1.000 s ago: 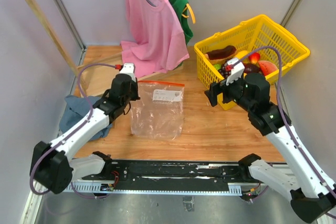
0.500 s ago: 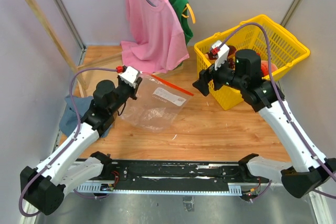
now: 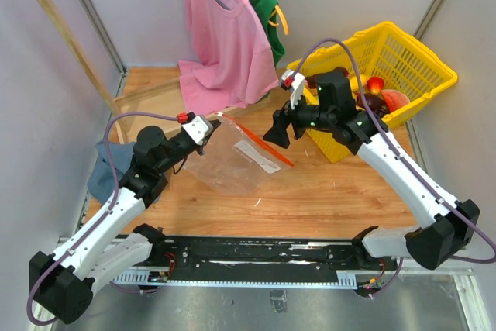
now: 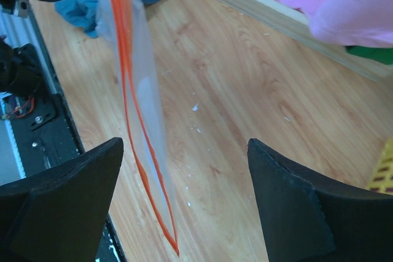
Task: Place the food in the zip-top bag and seal the zipper
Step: Open the zipper of the food storage bag.
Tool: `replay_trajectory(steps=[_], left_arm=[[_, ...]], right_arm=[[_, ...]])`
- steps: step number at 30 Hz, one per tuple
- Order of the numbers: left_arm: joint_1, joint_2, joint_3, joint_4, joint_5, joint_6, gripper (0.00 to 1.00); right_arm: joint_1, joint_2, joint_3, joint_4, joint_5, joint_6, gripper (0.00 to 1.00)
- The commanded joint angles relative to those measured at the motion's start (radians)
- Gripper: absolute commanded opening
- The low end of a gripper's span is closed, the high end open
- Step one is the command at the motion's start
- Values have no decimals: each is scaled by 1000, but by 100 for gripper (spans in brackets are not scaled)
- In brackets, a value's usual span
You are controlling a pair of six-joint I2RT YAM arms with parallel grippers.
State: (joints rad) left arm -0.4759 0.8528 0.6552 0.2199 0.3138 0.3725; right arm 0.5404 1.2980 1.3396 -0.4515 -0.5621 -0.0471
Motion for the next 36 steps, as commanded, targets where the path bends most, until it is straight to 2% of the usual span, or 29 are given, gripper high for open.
replay_trajectory(steps=[1, 7, 15, 20, 36], left_arm=[[-13, -14, -15, 80, 59, 24, 0], [-15, -36, -55, 106, 67, 18, 0], [-16, -63, -82, 131, 73, 16, 0], [-17, -57, -78, 131, 65, 17, 0], [-17, -14, -59, 108, 27, 6, 0]], right_arm=[[55, 24, -31, 62, -53, 19, 81], [59, 26, -78, 105, -90, 23, 74], [59, 13, -117, 91, -64, 2, 64], [77, 3, -128, 110, -97, 19, 65], [124, 10, -177, 173, -66, 47, 65]])
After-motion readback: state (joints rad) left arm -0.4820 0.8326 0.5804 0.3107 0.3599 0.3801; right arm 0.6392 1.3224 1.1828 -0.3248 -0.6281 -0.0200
